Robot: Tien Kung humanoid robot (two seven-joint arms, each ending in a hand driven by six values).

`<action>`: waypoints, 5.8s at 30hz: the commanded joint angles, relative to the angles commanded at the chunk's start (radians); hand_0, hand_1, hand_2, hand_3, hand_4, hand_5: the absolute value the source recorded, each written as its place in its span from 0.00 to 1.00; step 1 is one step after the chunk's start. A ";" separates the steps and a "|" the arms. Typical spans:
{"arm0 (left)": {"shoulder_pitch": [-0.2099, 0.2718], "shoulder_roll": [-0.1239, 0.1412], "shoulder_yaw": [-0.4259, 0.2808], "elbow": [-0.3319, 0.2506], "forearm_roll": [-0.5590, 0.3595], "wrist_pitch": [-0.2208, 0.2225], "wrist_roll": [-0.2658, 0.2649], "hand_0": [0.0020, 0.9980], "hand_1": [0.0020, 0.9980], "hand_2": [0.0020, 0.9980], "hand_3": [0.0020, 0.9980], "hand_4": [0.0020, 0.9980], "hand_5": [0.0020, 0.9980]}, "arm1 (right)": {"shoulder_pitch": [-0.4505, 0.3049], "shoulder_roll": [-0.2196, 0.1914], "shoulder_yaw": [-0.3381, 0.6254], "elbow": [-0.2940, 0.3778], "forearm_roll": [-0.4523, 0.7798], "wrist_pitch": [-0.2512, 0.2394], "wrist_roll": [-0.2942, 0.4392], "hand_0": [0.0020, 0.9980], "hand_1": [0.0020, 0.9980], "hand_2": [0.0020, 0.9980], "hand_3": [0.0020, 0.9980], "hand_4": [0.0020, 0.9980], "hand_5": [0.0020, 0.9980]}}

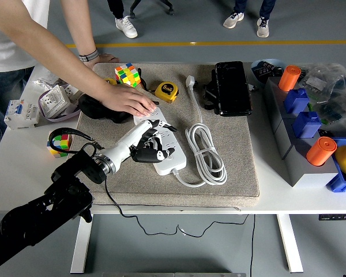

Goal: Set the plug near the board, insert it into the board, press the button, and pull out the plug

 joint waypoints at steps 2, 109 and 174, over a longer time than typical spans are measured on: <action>0.010 -0.004 0.001 0.010 -0.035 0.035 -0.050 0.27 0.44 0.50 0.61 0.83 0.27 | -0.001 0.000 -0.001 -0.001 0.000 0.000 0.000 0.60 0.65 0.62 0.51 0.82 0.50; -0.058 0.022 0.052 -0.038 0.237 -0.274 0.324 0.05 0.11 0.16 0.78 0.74 0.00 | 0.011 -0.015 -0.027 0.003 -0.003 0.000 -0.008 0.60 0.65 0.61 0.51 0.81 0.51; -0.013 -0.004 -0.017 0.040 0.241 0.082 -0.058 0.58 0.65 0.62 0.59 0.98 0.29 | 0.004 0.000 -0.007 0.003 -0.004 -0.001 -0.002 0.60 0.65 0.61 0.51 0.81 0.50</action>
